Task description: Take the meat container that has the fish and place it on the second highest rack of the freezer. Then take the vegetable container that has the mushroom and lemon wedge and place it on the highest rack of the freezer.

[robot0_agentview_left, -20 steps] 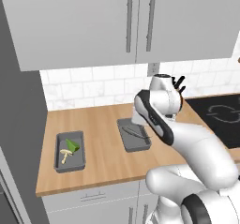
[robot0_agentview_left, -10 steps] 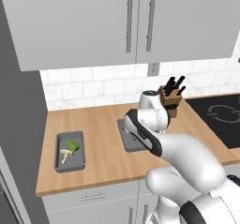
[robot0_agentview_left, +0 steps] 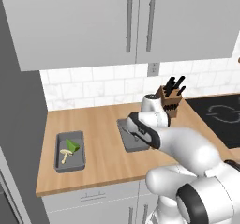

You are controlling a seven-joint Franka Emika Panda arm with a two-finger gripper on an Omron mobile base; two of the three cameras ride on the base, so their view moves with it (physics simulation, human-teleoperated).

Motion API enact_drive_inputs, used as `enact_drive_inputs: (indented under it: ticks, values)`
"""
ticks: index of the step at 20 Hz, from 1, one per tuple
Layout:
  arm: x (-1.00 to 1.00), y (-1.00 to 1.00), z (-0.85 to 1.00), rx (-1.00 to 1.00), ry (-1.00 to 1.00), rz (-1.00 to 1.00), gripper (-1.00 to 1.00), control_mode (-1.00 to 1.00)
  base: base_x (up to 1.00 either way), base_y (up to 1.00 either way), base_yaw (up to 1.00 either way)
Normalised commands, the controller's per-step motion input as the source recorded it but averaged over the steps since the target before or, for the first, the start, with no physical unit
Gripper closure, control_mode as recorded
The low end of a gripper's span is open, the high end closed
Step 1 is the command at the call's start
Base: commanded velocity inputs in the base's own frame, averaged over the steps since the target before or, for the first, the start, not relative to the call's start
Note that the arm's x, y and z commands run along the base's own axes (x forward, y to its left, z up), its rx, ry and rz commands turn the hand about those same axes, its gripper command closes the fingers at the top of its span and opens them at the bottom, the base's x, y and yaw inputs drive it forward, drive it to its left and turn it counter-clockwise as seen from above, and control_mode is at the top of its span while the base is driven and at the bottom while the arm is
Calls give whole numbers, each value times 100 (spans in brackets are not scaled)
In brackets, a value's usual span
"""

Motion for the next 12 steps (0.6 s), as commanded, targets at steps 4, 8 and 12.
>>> enact_drive_inputs:
  ticks: [4,8,12]
  values:
    - [18,0,-30,-1,4,-2,-100,-100,0,0,0]
    - [13,0,-41,-3,1,-2,-100,-100,0,0,0]
    - [21,0,-12,0,0,-3,-100,-100,0,0,0]
